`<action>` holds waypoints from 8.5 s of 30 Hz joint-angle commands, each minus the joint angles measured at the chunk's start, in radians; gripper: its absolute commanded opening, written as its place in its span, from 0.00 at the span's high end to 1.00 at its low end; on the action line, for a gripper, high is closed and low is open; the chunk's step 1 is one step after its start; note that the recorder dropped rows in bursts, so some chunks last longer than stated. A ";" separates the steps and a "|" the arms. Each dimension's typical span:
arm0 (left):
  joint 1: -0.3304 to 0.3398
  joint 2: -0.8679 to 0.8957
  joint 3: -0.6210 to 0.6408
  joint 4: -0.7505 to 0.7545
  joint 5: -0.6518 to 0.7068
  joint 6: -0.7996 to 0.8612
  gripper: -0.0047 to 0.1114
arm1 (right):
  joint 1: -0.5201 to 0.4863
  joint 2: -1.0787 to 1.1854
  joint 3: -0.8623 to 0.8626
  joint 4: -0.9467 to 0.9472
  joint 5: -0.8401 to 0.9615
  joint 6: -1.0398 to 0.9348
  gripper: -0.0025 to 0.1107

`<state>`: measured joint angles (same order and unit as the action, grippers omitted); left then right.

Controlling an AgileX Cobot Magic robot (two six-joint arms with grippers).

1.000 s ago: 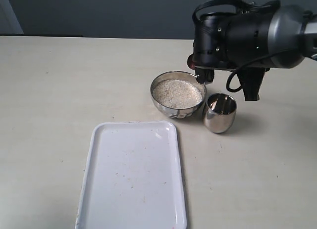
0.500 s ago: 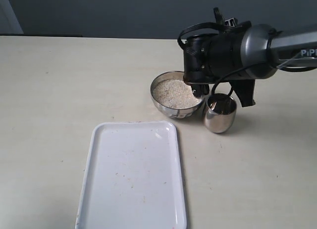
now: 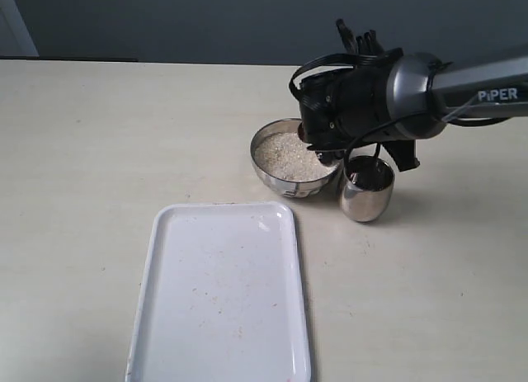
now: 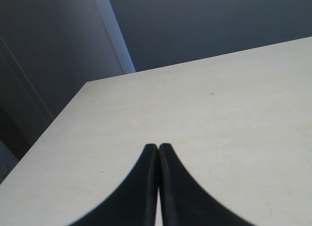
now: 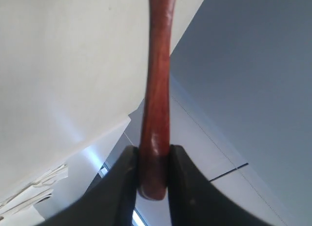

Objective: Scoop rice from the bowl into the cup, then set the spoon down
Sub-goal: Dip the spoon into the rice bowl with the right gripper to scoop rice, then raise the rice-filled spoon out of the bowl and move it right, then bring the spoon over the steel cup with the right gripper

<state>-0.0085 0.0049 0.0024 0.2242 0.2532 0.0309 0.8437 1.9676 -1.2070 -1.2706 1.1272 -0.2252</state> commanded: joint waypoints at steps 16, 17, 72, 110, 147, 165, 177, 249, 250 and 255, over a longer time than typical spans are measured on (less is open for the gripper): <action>0.006 -0.005 -0.002 0.000 -0.011 -0.005 0.96 | -0.006 0.073 -0.006 -0.065 -0.047 -0.007 0.98; 0.006 -0.005 -0.002 0.000 -0.011 -0.005 0.96 | -0.006 0.075 -0.006 -0.064 -0.050 -0.007 0.98; -0.005 -0.005 -0.002 0.000 -0.011 -0.005 0.96 | 0.006 0.095 -0.219 0.444 0.094 -0.345 0.98; -0.005 -0.005 -0.002 0.000 -0.011 -0.005 0.96 | -0.146 -0.029 -0.315 0.822 0.094 -0.341 0.98; -0.005 -0.005 -0.002 0.000 -0.011 -0.005 0.96 | -0.157 -0.087 -0.315 0.863 0.094 -0.315 0.98; -0.005 -0.005 -0.002 0.000 -0.011 -0.005 0.96 | -0.208 -0.110 -0.209 0.906 0.094 -0.295 0.98; -0.005 -0.005 -0.002 0.000 -0.011 -0.005 0.96 | -0.243 -0.231 -0.065 0.897 0.094 -0.271 0.98; -0.014 -0.005 -0.002 0.000 -0.011 -0.005 0.96 | -0.205 -0.247 0.091 0.543 0.094 -0.192 0.98; -0.014 -0.005 -0.002 0.000 -0.011 -0.005 0.96 | -0.195 -0.247 0.091 0.530 0.094 -0.192 0.98; -0.014 -0.005 -0.002 0.000 -0.011 -0.005 0.96 | -0.173 -0.247 0.091 0.476 0.094 -0.192 0.98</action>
<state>-0.0162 0.0049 0.0024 0.2242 0.2532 0.0309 0.6671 1.7184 -1.1194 -0.7645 1.2210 -0.4106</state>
